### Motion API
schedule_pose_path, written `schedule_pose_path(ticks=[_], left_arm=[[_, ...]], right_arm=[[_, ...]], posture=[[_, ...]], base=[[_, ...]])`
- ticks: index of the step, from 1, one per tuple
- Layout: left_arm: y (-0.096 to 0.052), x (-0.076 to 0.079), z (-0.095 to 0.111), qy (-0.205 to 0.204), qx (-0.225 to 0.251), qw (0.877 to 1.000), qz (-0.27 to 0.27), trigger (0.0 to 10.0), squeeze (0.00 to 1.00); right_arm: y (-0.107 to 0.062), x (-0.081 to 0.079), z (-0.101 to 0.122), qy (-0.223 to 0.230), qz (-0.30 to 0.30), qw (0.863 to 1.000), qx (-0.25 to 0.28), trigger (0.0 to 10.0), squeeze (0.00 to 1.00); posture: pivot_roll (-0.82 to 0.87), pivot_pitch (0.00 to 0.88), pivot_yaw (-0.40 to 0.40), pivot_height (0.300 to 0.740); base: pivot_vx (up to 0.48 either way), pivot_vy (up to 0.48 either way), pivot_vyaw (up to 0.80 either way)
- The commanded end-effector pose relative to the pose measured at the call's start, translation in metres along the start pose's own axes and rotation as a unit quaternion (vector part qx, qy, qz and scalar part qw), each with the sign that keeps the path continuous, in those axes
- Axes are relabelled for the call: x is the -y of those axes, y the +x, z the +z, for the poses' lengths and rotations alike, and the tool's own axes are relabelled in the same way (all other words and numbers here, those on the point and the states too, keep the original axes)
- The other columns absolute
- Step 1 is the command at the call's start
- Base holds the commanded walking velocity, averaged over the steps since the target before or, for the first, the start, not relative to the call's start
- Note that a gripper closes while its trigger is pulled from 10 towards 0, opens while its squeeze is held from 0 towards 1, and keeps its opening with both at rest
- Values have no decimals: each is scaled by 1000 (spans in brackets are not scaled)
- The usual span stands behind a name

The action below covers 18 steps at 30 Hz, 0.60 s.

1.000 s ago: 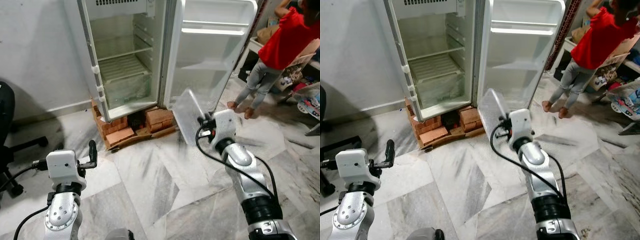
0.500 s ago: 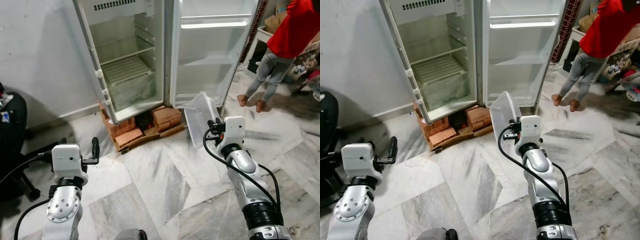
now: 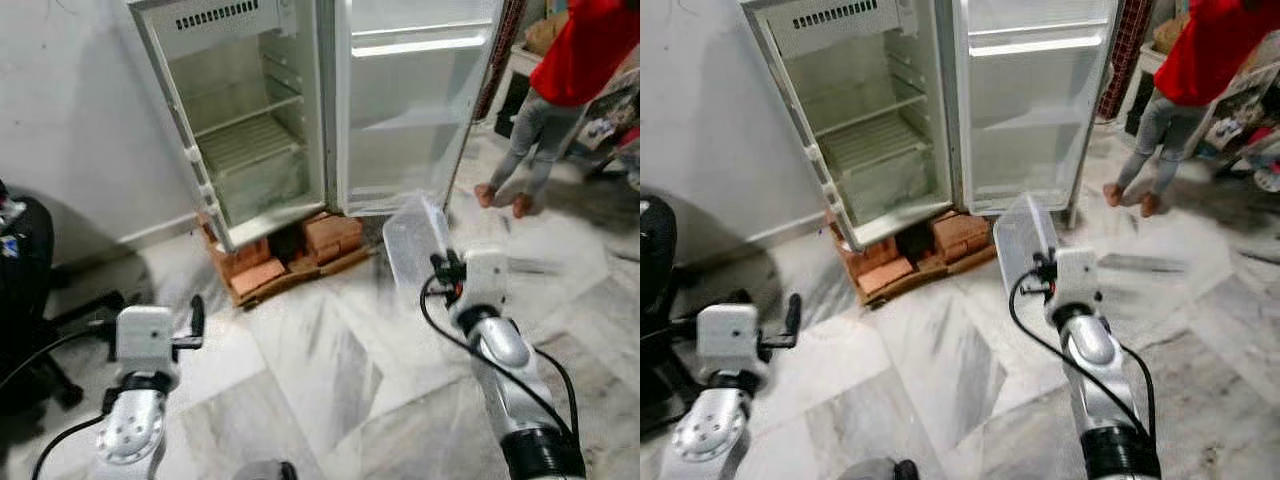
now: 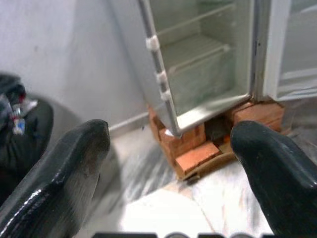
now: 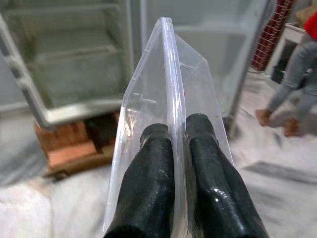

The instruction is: Restocking fridge

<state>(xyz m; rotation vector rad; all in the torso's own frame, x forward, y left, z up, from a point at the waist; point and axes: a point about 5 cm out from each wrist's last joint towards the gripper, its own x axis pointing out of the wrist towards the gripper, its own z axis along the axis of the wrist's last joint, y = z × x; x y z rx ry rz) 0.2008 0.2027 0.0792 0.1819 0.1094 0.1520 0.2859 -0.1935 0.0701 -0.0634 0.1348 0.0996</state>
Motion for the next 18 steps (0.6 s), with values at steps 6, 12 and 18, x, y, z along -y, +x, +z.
schedule_pose_path(ticks=[6,12,18], left_arm=[[-12,-8,0,8,8,1000,19,10000,0],[-29,0,-11,17,-9,1000,4,10000,0],[-29,-1,-11,23,-11,1000,15,10000,0]], right_arm=[[-6,-7,4,-11,25,1000,11,10000,0],[-15,-12,0,-8,29,1000,2,10000,0],[-19,-10,0,-41,33,999,4,10000,0]], posture=[[91,10,-36,740],[78,23,-24,740],[77,37,-26,740]], base=[[0,0,0],[0,0,0],[0,0,0]])
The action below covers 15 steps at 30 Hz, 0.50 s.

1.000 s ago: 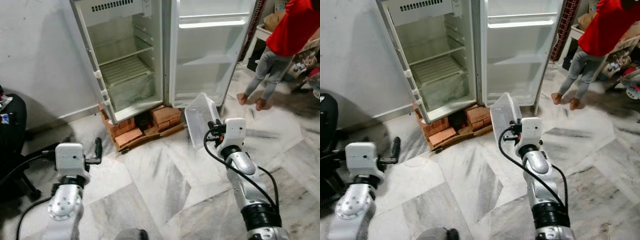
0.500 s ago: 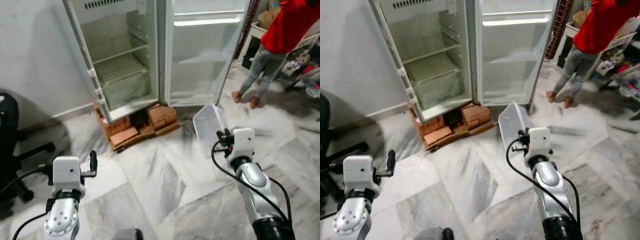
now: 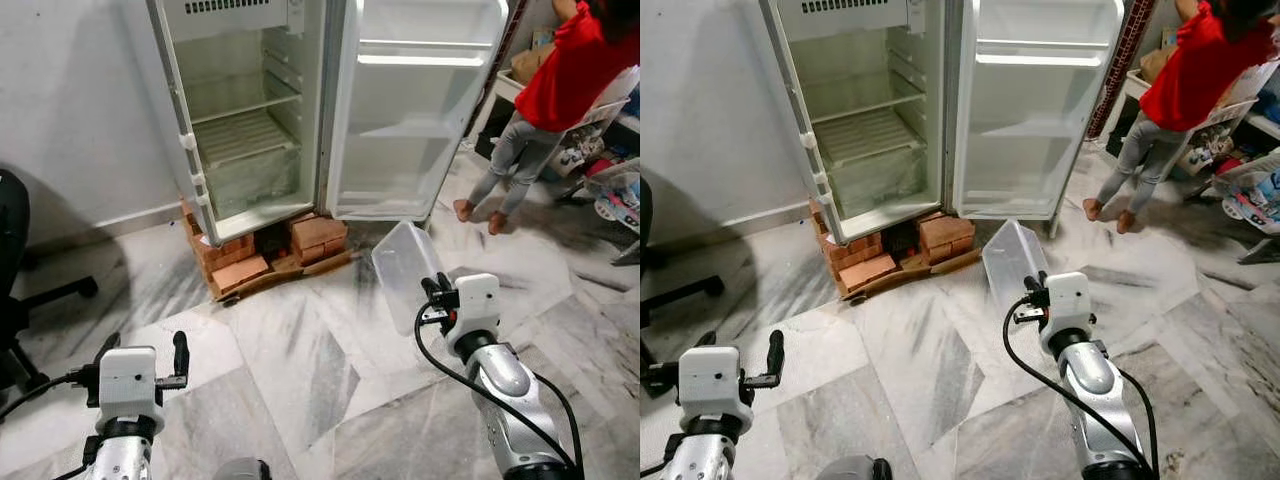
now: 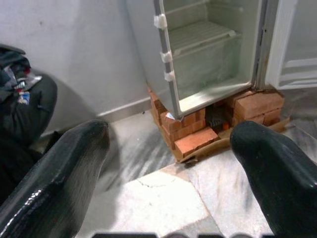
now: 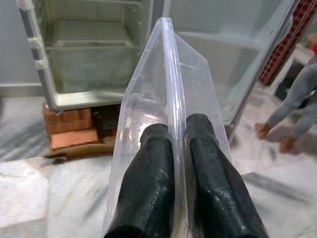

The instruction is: Restocking fridge

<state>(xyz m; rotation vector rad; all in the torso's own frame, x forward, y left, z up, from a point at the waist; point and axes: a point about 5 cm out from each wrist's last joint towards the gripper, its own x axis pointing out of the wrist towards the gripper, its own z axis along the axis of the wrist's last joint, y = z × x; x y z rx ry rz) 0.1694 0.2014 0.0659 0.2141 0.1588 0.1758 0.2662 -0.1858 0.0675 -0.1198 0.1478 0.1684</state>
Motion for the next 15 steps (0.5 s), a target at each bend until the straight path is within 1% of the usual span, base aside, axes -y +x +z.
schedule_pose_path(ticks=[1,2,3,6,7,8,9,11,12,14,15], left_arm=[[3,-1,8,2,18,1000,2,10000,0],[3,-1,8,2,18,1000,2,10000,0],[5,-2,10,7,25,1000,1,10000,0],[9,-3,14,12,33,999,3,10000,0],[14,-6,18,23,43,999,9,10000,0],[19,-11,21,24,47,998,24,10000,0],[19,-11,21,24,47,998,24,10000,0],[21,-15,21,8,41,999,35,10000,0],[20,-16,19,3,36,999,39,10000,0],[19,-17,18,0,33,999,41,10000,0],[19,-17,18,0,33,999,41,10000,0]], right_arm=[[3,0,8,-9,3,1000,17,10000,0],[3,0,8,-9,3,1000,17,10000,0],[7,0,12,-8,6,1000,23,10000,0],[11,1,17,-11,12,999,31,10000,0],[16,3,22,-19,16,999,38,10000,0],[20,6,25,-22,14,999,37,10000,0],[20,6,25,-22,14,999,37,10000,0],[24,9,27,-13,10,999,38,10000,0],[25,9,27,-17,11,999,37,10000,0],[25,7,25,-21,13,999,35,10000,0],[25,7,24,-16,13,999,34,10000,0]], posture=[[78,39,-26,740],[78,39,-26,740],[78,39,-25,740],[87,38,-31,740],[92,40,-34,740],[93,43,-37,740],[93,43,-37,740],[95,42,-40,740],[95,42,-40,740],[95,42,-40,740],[95,42,-40,740]], base=[[0,0,456],[0,0,456],[0,0,719],[275,0,708],[0,0,619],[0,0,0],[0,0,0],[285,0,0],[311,0,0],[319,0,0],[341,0,0]])
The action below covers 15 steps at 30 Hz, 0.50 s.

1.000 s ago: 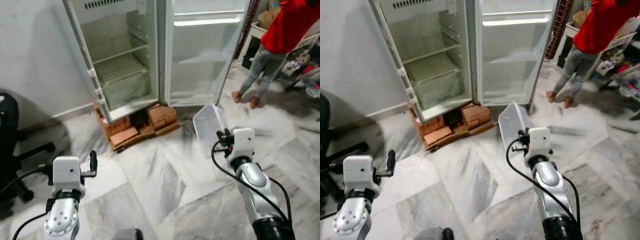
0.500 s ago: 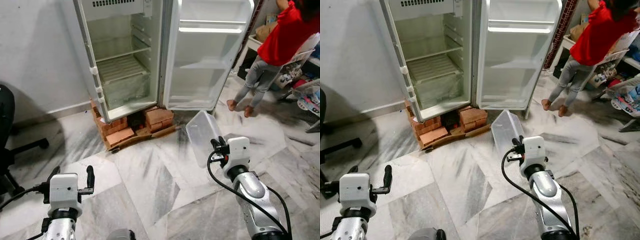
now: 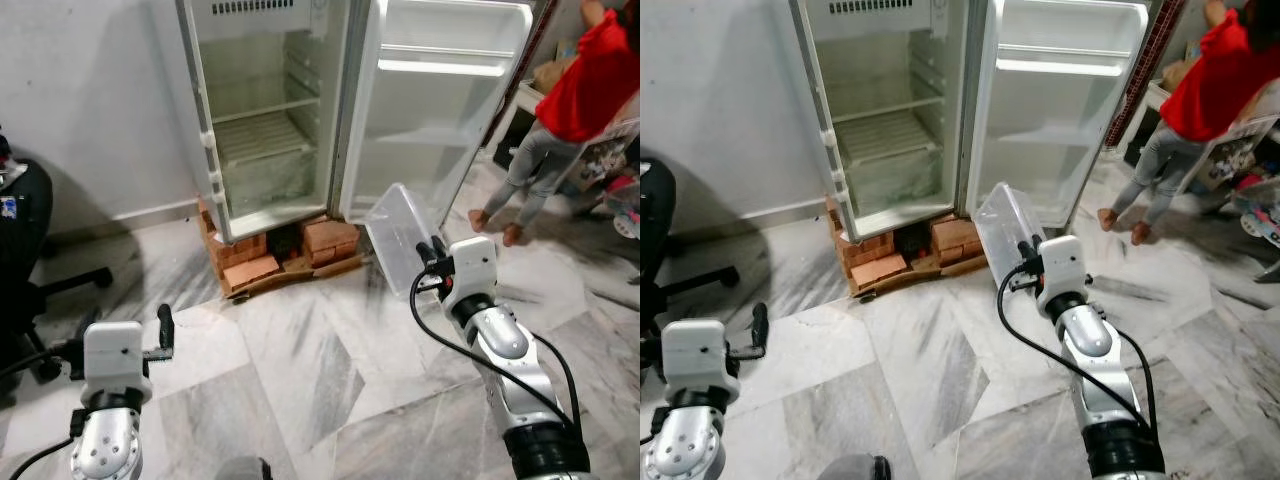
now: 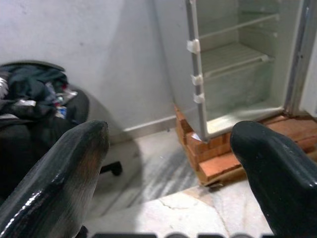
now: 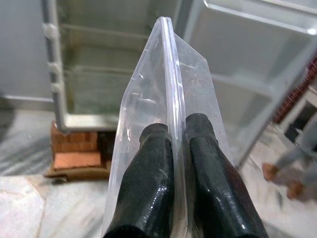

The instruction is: Restocking fridge

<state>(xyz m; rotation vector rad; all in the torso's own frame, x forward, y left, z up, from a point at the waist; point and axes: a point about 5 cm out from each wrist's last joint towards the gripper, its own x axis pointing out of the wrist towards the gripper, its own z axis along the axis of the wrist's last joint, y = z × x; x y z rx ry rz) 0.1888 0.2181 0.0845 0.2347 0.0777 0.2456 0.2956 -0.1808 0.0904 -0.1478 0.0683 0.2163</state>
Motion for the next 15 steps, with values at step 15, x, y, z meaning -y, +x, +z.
schedule_pose_path(ticks=[15], left_arm=[[0,12,-1,-9,-9,1000,-17,10000,0]], right_arm=[[-1,-8,-3,1,19,1000,3,10000,0]], posture=[[93,62,-47,740]], base=[[424,0,0]])
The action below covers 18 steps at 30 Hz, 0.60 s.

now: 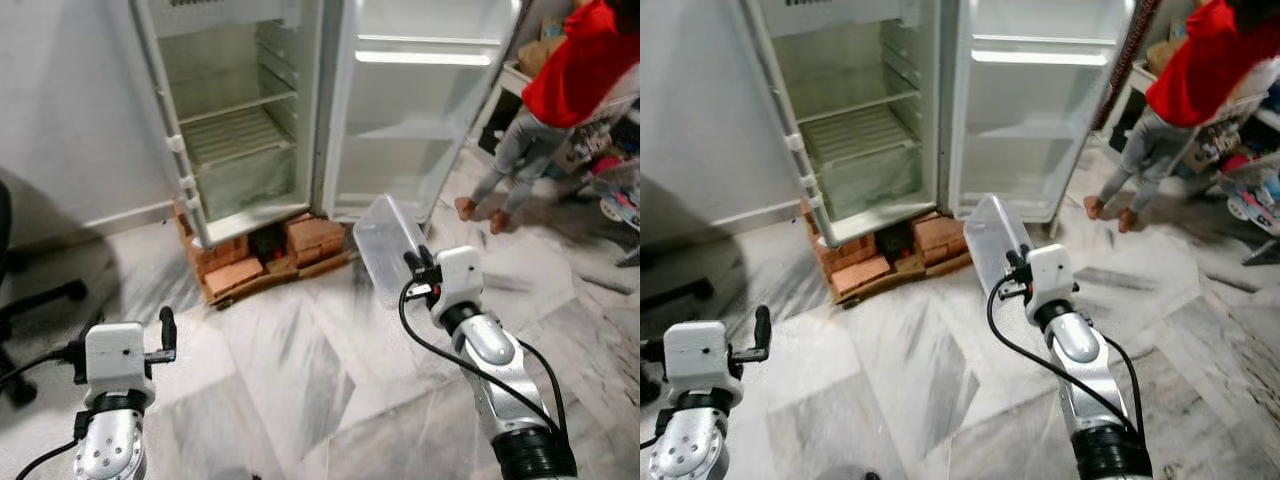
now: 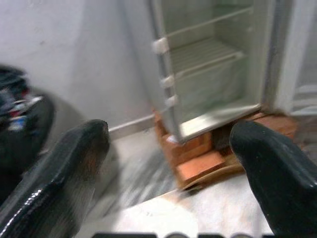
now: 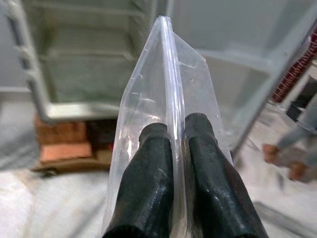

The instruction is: Restocking fridge

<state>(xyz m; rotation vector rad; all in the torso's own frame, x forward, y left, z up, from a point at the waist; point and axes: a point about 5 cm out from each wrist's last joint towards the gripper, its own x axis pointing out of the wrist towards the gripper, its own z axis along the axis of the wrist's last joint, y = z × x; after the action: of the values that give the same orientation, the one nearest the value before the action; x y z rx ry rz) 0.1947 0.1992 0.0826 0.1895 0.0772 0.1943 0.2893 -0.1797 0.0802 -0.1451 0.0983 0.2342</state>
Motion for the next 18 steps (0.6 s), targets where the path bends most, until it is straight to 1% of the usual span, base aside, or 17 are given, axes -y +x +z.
schedule_pose_path(ticks=[1,2,5,7,13,18], left_arm=[[-1,-8,-3,13,-8,1000,9,10000,0],[-1,-8,-2,15,-7,1000,8,10000,0],[0,-8,-1,16,-5,1000,8,10000,0],[-1,-8,-2,15,-10,1000,11,10000,0],[-11,-5,-10,10,-27,1000,8,10000,0],[-10,-7,-13,1,-35,999,21,10000,0]], right_arm=[[4,-4,7,-2,10,1000,17,10000,0],[4,-4,7,0,11,1000,19,10000,0],[5,-5,8,1,14,1000,21,10000,0],[5,-6,8,1,17,1000,20,10000,0],[6,-11,9,4,27,999,24,10000,0],[8,-11,9,5,26,999,25,10000,0]], posture=[[93,62,-47,740],[94,63,-49,740],[95,69,-49,740],[96,78,-51,740],[96,73,-47,740],[97,69,-47,740]], base=[[480,0,0],[480,0,0],[480,0,485],[480,0,756],[464,0,764],[380,0,754]])
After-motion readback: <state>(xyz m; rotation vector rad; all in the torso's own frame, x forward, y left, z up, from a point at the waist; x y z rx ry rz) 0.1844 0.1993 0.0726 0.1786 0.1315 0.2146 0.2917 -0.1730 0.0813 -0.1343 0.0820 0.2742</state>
